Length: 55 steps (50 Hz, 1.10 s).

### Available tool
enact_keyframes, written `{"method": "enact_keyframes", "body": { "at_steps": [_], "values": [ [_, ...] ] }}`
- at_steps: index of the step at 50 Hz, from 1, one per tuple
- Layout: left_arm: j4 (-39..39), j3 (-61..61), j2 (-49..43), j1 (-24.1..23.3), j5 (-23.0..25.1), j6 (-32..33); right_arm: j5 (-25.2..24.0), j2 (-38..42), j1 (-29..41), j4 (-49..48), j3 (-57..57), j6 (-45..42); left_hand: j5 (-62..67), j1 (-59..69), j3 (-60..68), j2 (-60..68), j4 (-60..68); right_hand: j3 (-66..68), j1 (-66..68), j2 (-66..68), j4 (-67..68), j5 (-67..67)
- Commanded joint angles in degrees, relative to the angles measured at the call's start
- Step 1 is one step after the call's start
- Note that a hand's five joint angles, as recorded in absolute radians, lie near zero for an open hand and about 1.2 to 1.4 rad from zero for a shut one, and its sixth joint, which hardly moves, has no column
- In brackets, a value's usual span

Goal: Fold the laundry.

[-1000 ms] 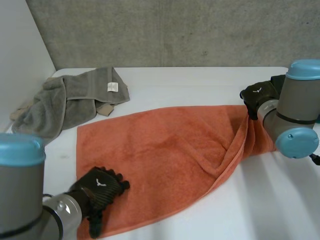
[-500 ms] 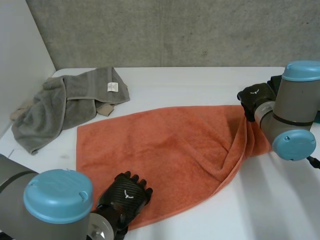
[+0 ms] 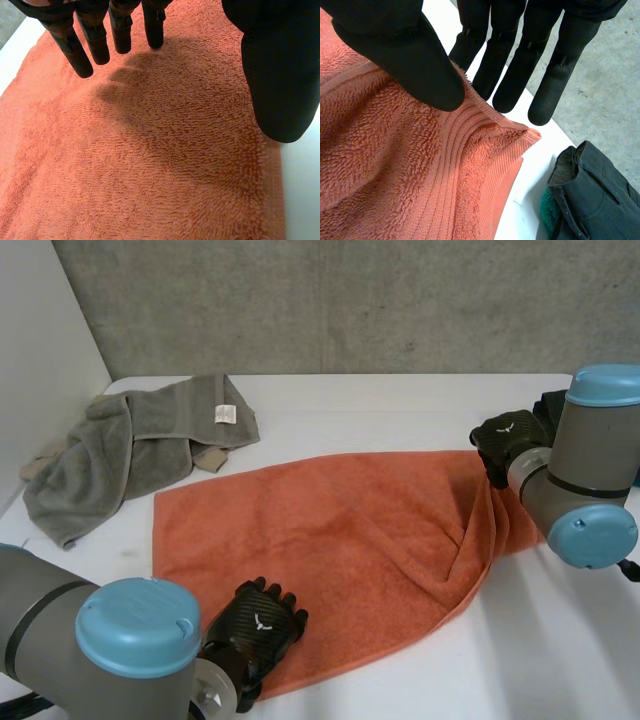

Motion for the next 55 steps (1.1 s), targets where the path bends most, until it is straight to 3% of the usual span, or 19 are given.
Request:
{"method": "enact_keyframes", "body": {
  "at_steps": [1,25,33,38,45,48,55],
  "values": [
    [2.08,0.1,-1.82,0.87,-0.12,1.37,-0.46,-0.89,0.01,-0.08,1.03,-0.11,-0.44,0.87,0.46,0.84,0.99,11.94,14.85,12.69,11.61,11.16],
    [11.4,1.15,-4.1,7.11,-2.84,6.2,-1.16,-2.56,0.45,-0.52,3.58,-0.03,4.59,5.91,5.5,5.87,6.03,11.94,14.85,12.69,11.61,11.16],
    [13.42,1.5,-5.07,9.39,-2.67,7.43,-1.25,-2.56,0.36,-0.52,4.11,-0.03,19.89,21.2,20.79,21.17,21.33,11.94,14.85,12.69,11.61,11.16],
    [14.21,1.5,-4.72,11.15,-2.67,8.22,-1.34,-2.65,0.19,-0.52,4.37,-0.11,39.54,40.85,40.44,40.82,40.97,11.94,14.85,12.69,11.61,11.16],
    [14.3,1.41,-1.91,13.52,-1.53,8.23,-1.43,-3.97,-0.6,-0.08,4.37,-0.2,56.56,57.87,57.46,57.84,57.99,11.94,14.85,12.69,11.61,11.16],
    [14.04,1.68,0.11,15.89,-0.12,8.4,-1.95,-5.63,-0.78,0.88,4.2,-0.55,66.82,68.13,67.72,68.1,68.25,11.94,14.85,12.69,11.61,11.16],
    [9.65,5.01,8.63,23.89,7.43,7.88,-3.18,-13.8,-2.62,7.73,2.09,-2.22,67.16,68.47,68.07,68.44,68.6,11.94,14.85,12.69,11.61,11.16]
  ]
}}
